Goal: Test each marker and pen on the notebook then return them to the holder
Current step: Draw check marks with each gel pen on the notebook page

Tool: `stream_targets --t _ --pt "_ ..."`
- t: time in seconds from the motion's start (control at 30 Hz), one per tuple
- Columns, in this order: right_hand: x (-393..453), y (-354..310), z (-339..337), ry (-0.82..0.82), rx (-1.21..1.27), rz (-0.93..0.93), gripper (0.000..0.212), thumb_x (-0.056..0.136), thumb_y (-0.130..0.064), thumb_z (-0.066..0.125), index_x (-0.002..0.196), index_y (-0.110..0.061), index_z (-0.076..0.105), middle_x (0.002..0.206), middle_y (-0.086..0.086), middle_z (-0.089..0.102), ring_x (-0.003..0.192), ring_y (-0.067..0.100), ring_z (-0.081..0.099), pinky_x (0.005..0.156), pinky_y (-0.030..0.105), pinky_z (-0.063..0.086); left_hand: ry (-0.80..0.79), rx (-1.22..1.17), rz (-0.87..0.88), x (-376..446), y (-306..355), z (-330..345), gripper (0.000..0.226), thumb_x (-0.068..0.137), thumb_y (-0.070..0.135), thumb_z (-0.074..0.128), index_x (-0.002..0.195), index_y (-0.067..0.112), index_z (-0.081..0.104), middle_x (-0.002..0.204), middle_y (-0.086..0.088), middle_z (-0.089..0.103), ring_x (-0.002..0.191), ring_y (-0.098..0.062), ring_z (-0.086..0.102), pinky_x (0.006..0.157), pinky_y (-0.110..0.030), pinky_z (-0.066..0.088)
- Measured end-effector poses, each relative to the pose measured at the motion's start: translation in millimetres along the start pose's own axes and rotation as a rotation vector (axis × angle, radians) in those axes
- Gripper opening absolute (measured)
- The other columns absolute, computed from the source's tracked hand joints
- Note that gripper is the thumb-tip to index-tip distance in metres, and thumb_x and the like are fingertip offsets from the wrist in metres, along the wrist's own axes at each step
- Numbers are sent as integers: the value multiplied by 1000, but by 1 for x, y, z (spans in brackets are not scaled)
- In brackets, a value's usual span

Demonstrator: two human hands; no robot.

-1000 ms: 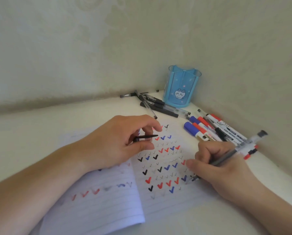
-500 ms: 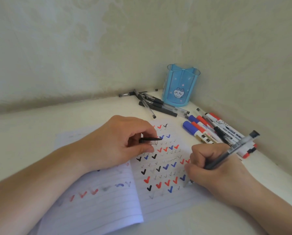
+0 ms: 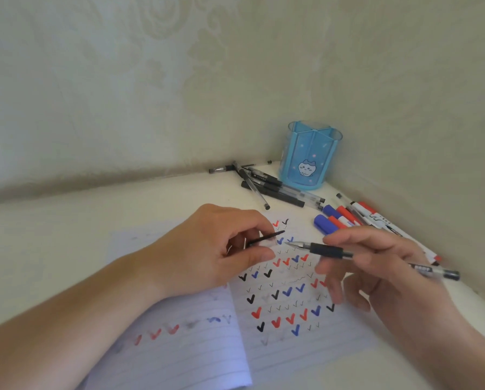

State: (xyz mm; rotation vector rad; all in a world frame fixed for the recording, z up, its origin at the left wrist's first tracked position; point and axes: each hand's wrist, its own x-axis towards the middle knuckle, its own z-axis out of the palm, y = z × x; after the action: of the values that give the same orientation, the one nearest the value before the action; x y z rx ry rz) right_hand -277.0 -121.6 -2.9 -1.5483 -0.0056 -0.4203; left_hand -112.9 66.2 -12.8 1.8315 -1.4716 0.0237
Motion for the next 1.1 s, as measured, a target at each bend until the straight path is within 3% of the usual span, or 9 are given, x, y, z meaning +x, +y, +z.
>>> stream_targets --t 0.23,0.33,0.43,0.7,0.83,0.9,1.0,1.1 --pt "2 2 3 51 -20 30 12 67 -13 71 73 -20 64 70 20 70 39 29 54 39 19 28 -11 -3 61 1 5 0 23 88 44 62 104 27 66 80 12 64 71 -8 57 65 -21 47" --pt "1 0 8 48 -51 60 36 54 -46 87 73 -21 70 75 19 73 38 26 55 39 20 27 -20 1 92 2 7 0 24 89 40 63 104 23 68 77 13 60 68 -6 55 63 -18 45" --pt "0 1 10 75 -124 43 49 49 -57 86 78 -19 74 76 16 75 39 25 57 39 19 31 -34 -27 91 1 9 3 22 89 38 64 101 22 70 74 10 61 65 -8 54 60 -24 46" --pt "-4 2 14 68 -172 -31 42 59 -52 83 83 -19 75 77 14 75 41 25 60 45 12 44 -48 -136 0 0 15 7 24 85 38 67 108 33 64 68 4 67 54 -16 57 54 -38 46" --pt "-6 1 15 89 -221 -63 16 67 -32 78 79 -22 75 75 10 76 44 26 64 47 15 47 -53 -169 -45 -1 15 7 26 82 38 68 108 35 65 68 3 68 50 -16 58 51 -38 47" --pt "-4 1 15 96 -223 -90 18 66 -32 79 80 -23 75 74 9 76 45 25 63 50 18 49 -42 -240 -86 -1 16 8 24 81 38 72 104 35 68 68 3 70 50 -12 60 54 -37 51" --pt "-4 3 15 83 -229 -125 34 64 -49 82 88 -26 76 80 6 74 50 21 61 54 27 53 -32 -322 -98 -1 20 9 24 76 35 77 100 32 73 71 11 72 54 -6 64 59 -24 54" --pt "2 4 10 95 -234 -239 9 86 -37 67 90 -30 71 99 3 72 64 21 63 51 24 47 -9 -336 -138 0 18 7 45 68 42 81 111 36 68 89 16 74 71 -8 70 66 -16 52"
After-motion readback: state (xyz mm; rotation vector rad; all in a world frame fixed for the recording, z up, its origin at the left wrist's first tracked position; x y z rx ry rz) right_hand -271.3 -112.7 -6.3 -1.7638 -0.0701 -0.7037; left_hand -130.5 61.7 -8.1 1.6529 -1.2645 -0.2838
